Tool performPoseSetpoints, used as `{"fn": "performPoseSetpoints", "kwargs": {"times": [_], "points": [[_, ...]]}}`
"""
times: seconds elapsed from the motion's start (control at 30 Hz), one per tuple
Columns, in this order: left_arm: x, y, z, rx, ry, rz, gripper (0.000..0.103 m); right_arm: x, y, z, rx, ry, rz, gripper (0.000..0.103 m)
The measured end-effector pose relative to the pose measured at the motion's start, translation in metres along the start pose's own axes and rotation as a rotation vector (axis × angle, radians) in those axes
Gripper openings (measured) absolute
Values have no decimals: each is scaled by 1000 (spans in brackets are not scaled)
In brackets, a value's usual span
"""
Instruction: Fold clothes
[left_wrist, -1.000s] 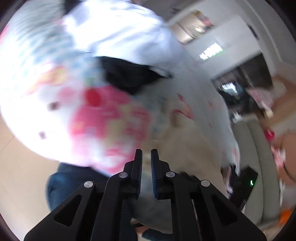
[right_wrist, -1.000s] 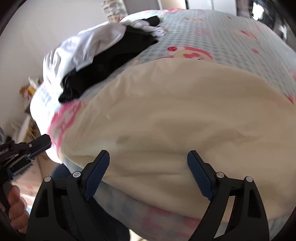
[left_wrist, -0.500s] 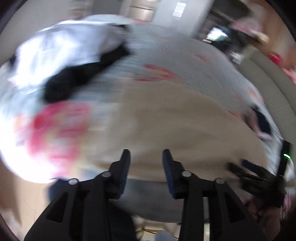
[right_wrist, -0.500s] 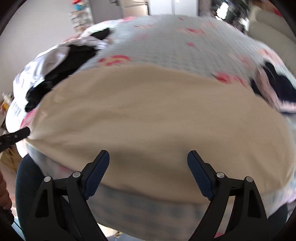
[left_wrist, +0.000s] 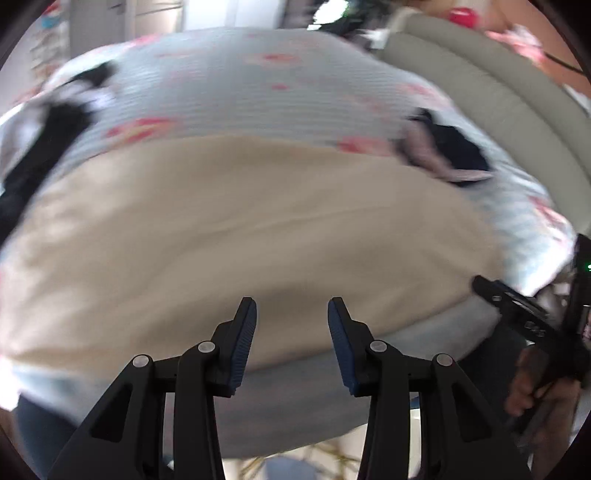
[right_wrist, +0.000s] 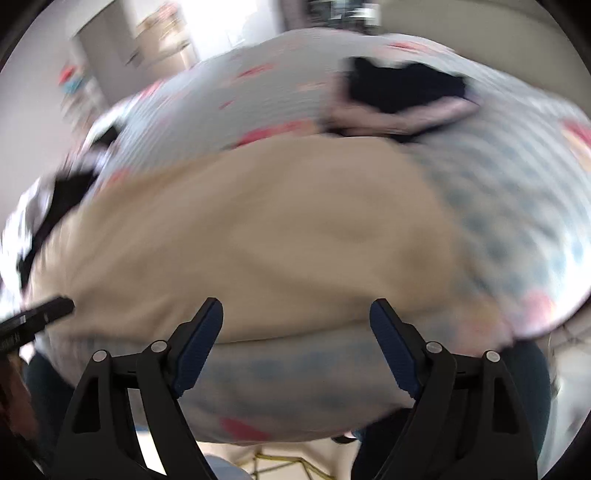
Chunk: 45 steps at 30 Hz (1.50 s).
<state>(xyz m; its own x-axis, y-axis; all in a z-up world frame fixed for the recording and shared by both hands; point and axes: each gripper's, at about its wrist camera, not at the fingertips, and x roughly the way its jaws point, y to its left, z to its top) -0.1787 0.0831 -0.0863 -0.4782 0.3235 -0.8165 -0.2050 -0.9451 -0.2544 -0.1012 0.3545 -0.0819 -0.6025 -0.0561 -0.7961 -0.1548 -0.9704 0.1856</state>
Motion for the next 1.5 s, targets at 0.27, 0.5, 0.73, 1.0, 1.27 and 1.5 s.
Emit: {"fn": "performPoseSetpoints", "kwargs": {"times": [0.27, 0.5, 0.73, 1.0, 1.27, 1.5], "points": [[53, -123, 13, 168, 76, -193, 40, -12, -85, -3, 142, -3, -53, 58], [84, -164, -3, 306, 119, -103, 42, 3, -83, 8, -14, 53, 65, 53], [85, -139, 14, 186, 77, -48, 42, 9, -71, 10, -140, 1, -104, 49], [82, -138, 1, 155, 87, -151, 44, 11, -82, 12, -20, 35, 167, 52], [89, -163, -14, 322, 82, -84, 60, 9, -79, 5, -36, 33, 152, 52], [90, -169, -9, 334, 21, -59, 19, 9, -85, 6, -25, 27, 117, 55]]}}
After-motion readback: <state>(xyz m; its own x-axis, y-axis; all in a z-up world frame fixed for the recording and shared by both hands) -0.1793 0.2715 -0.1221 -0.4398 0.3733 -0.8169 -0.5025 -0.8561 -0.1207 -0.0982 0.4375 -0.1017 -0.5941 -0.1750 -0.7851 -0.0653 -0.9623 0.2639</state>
